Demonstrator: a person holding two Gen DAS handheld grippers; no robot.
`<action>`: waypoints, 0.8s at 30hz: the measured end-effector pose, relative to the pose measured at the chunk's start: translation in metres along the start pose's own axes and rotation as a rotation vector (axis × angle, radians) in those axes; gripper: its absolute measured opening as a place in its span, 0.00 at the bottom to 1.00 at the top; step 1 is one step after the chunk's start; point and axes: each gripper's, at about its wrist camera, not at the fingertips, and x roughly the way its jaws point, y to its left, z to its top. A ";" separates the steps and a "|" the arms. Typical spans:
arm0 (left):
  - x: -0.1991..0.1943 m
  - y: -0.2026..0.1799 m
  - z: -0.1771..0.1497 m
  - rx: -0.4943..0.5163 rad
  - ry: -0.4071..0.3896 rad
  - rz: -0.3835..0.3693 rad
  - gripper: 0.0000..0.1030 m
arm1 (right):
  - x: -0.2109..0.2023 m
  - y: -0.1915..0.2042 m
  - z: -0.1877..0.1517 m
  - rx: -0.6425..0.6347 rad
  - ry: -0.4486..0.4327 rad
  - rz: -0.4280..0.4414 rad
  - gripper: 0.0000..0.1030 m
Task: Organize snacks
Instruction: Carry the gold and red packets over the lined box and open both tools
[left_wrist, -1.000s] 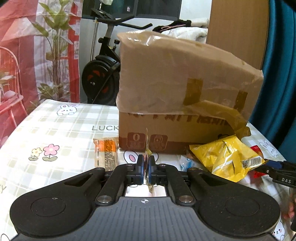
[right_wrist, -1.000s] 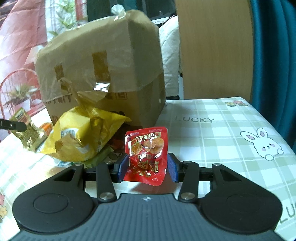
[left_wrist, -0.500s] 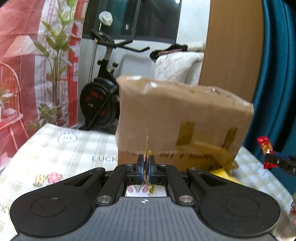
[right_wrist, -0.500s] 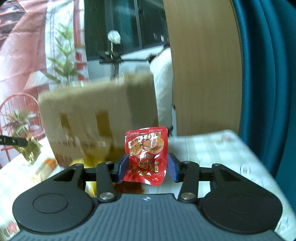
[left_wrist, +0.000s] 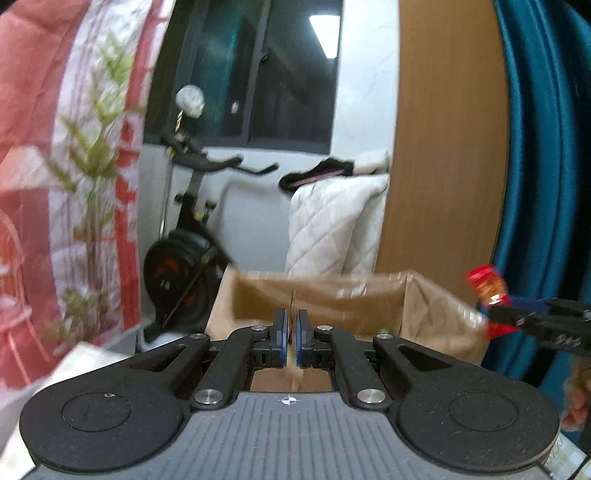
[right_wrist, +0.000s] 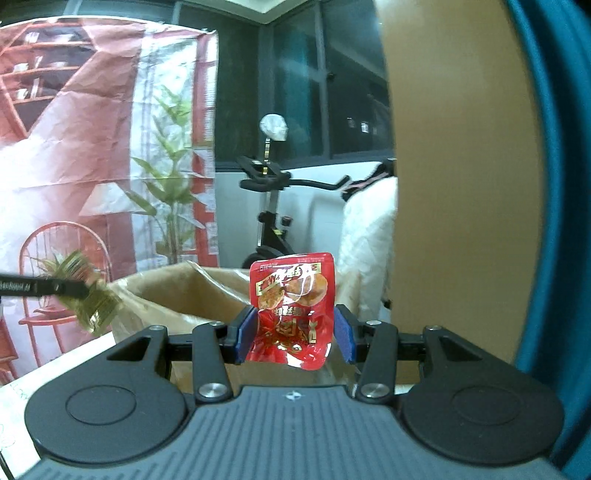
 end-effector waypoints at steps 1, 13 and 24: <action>0.004 -0.002 0.008 0.017 -0.009 -0.005 0.05 | 0.008 0.002 0.006 -0.006 0.007 0.004 0.46; 0.080 -0.010 0.041 0.079 0.069 0.006 0.05 | 0.085 0.017 0.017 0.013 0.154 0.008 0.47; 0.066 0.022 0.036 0.020 0.125 -0.003 0.43 | 0.069 0.005 0.015 0.057 0.190 -0.011 0.58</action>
